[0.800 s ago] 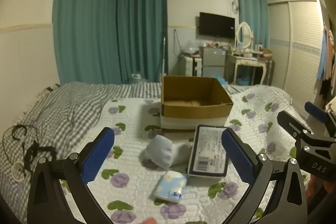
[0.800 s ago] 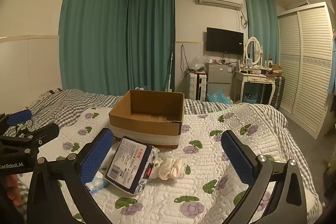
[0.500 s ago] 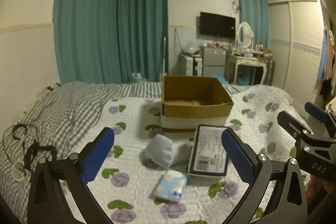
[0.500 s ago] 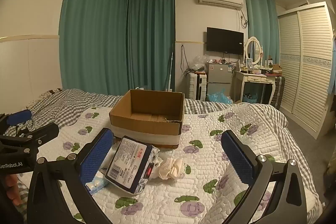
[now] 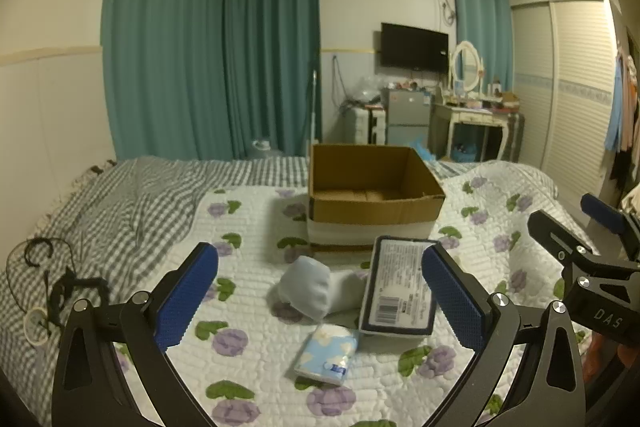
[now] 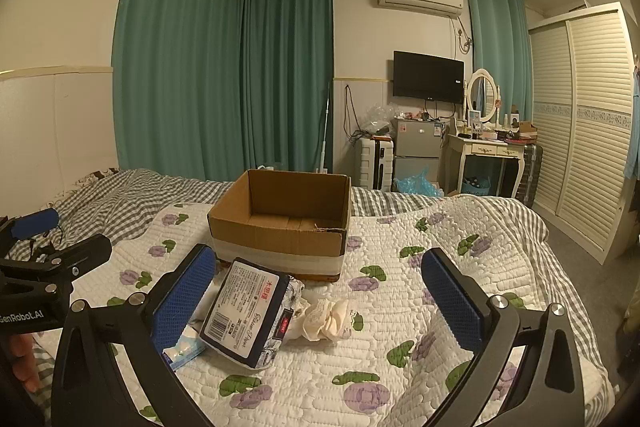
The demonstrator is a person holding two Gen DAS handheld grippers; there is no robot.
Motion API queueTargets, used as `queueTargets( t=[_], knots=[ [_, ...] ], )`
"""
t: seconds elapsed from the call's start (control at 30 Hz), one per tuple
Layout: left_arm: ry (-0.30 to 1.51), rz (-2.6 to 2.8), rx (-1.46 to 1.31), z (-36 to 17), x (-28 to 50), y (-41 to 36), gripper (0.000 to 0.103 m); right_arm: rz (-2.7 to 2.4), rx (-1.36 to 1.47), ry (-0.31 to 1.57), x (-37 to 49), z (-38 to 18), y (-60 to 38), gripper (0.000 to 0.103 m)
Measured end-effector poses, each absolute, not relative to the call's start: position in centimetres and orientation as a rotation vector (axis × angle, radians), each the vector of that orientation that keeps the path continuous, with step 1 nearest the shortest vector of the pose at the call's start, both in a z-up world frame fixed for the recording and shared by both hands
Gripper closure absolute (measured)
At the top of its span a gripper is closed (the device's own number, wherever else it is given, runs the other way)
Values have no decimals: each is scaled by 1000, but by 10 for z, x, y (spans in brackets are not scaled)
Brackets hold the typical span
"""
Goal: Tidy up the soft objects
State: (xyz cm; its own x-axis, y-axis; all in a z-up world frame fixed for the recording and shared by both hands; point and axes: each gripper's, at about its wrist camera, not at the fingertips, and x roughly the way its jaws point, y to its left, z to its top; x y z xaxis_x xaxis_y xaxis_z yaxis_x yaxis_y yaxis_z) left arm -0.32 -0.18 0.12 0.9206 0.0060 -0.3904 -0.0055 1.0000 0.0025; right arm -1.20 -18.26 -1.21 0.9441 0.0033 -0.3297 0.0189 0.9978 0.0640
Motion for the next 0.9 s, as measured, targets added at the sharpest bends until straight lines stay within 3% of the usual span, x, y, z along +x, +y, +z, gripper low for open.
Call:
queueTargets(
  t=[0.9],
  knots=[
    [412, 9, 1, -3, -1, 0, 0, -5, 66, 345, -10, -11, -186, 0]
  ],
)
